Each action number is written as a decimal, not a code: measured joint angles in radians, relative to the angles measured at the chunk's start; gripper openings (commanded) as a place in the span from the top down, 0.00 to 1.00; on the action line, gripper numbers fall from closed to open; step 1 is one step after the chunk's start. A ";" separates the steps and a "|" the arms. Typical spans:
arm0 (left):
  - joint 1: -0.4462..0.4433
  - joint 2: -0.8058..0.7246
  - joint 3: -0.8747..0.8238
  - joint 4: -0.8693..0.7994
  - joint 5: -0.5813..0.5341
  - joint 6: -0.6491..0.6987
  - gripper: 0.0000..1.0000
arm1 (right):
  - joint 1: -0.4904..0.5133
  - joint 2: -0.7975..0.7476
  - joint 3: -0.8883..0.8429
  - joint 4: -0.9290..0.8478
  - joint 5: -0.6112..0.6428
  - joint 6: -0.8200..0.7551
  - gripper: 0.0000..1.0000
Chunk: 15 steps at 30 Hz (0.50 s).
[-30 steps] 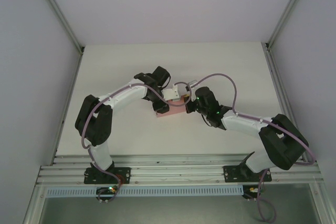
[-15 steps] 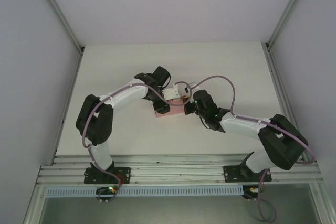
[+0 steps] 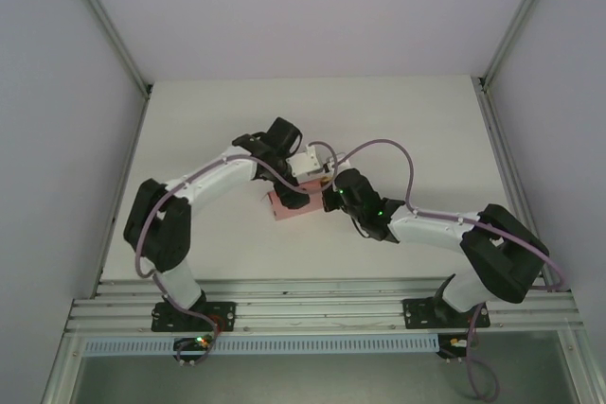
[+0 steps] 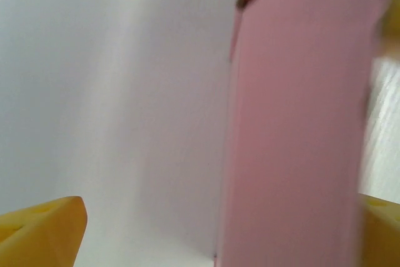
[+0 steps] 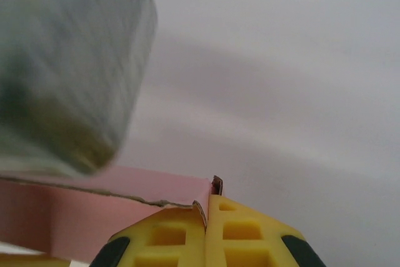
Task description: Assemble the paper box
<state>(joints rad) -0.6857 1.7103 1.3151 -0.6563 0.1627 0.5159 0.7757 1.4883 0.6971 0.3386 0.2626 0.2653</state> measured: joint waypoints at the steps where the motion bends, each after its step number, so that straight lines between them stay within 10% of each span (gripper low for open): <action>1: 0.000 -0.027 -0.013 0.007 -0.006 -0.009 0.00 | 0.004 0.000 0.005 -0.010 0.001 0.002 1.00; 15: -0.077 -0.471 -0.245 -0.032 -0.359 -0.466 0.07 | 0.065 0.015 0.061 -0.112 0.108 0.080 1.00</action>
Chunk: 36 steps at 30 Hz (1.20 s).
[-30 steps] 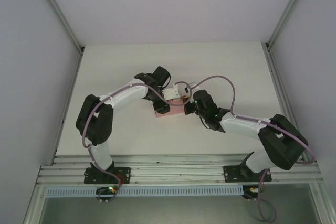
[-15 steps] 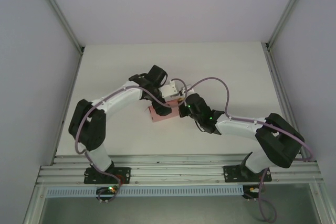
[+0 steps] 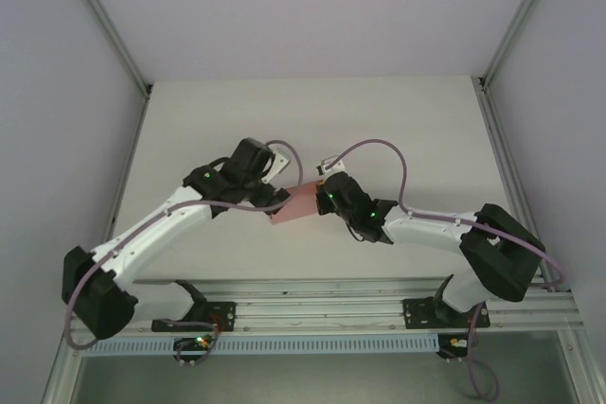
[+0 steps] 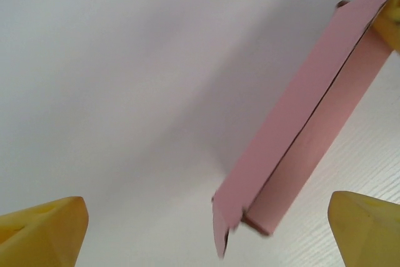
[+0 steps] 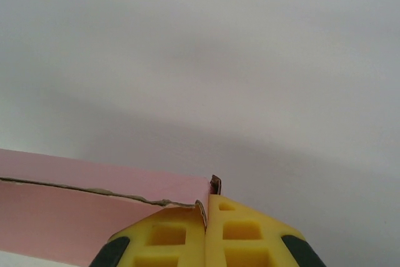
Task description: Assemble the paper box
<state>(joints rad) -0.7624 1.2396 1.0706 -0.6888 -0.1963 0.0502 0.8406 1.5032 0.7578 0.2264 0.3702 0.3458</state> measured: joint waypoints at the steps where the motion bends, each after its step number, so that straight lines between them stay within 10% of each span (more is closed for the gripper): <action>1: -0.008 -0.016 -0.007 -0.016 -0.024 -0.034 0.13 | 0.004 0.002 0.007 -0.015 0.018 0.009 1.00; 14: 0.047 0.057 -0.017 -0.023 -0.039 -0.170 0.49 | 0.062 0.015 0.048 -0.130 0.199 0.078 1.00; 36: 0.090 0.068 -0.084 0.078 0.130 -0.136 0.68 | 0.074 0.014 0.051 -0.149 0.225 0.081 1.00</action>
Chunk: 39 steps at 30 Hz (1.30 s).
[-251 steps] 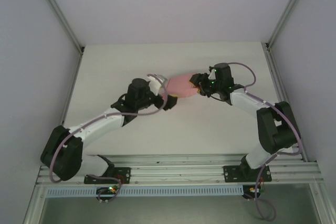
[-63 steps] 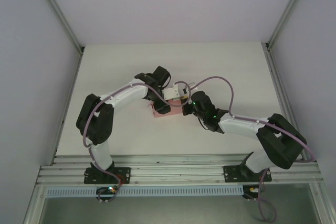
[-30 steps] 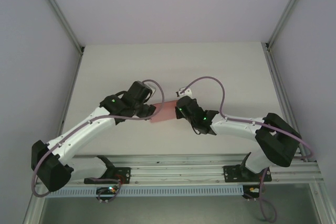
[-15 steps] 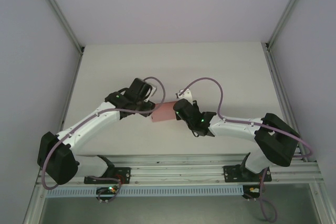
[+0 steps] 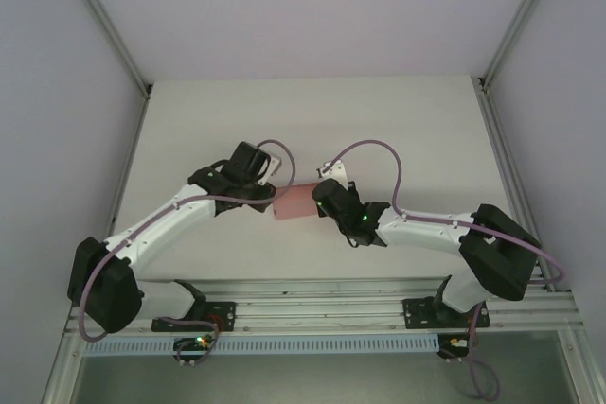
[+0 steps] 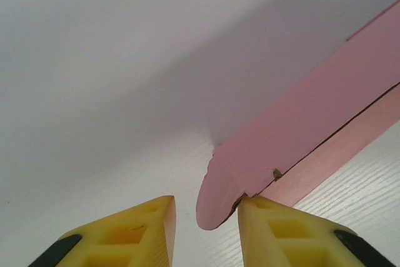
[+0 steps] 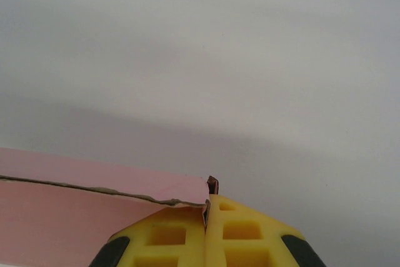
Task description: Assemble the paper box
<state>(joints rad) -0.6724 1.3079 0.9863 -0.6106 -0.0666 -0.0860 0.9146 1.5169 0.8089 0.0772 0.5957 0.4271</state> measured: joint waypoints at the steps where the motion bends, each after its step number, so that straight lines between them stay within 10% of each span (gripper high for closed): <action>1: 0.000 0.002 -0.001 0.006 0.003 0.000 0.68 | 0.000 -0.001 0.000 -0.001 0.000 0.000 1.00; 9: 0.000 0.055 -0.003 0.029 0.015 0.005 0.97 | 0.000 -0.006 0.000 -0.012 -0.001 0.000 1.00; 17: 0.000 0.059 -0.001 0.029 0.030 -0.024 0.72 | 0.000 -0.007 0.001 -0.020 0.001 0.000 1.00; 39: -0.001 0.038 0.019 0.005 0.026 -0.053 0.85 | 0.001 -0.007 0.017 -0.057 0.001 0.000 1.00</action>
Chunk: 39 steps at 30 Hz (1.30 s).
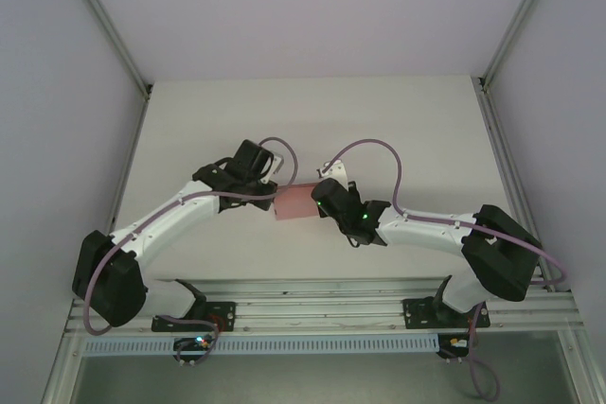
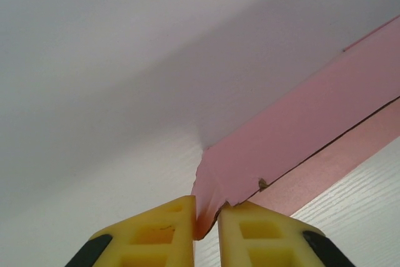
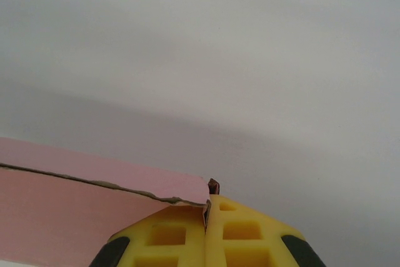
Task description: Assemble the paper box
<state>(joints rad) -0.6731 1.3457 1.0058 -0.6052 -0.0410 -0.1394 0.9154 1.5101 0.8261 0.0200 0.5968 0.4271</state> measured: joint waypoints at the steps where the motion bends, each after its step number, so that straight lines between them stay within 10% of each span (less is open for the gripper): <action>1: 0.000 0.000 0.000 0.000 0.000 0.000 0.86 | 0.000 0.000 0.000 0.000 0.000 0.000 1.00; 13: 0.000 0.004 0.000 0.001 -0.017 0.002 0.77 | 0.005 -0.003 0.000 -0.003 0.002 0.000 1.00; 23: -0.002 0.015 0.000 0.009 -0.015 0.006 0.99 | 0.006 -0.004 0.000 -0.003 0.001 0.000 1.00; 39: 0.098 0.019 0.063 -0.099 0.143 -0.210 1.00 | 0.103 0.055 0.068 -0.094 0.143 -0.008 1.00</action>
<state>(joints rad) -0.5747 1.3643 1.0687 -0.7040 0.1020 -0.3492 1.0180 1.5650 0.8944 -0.0738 0.7399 0.4194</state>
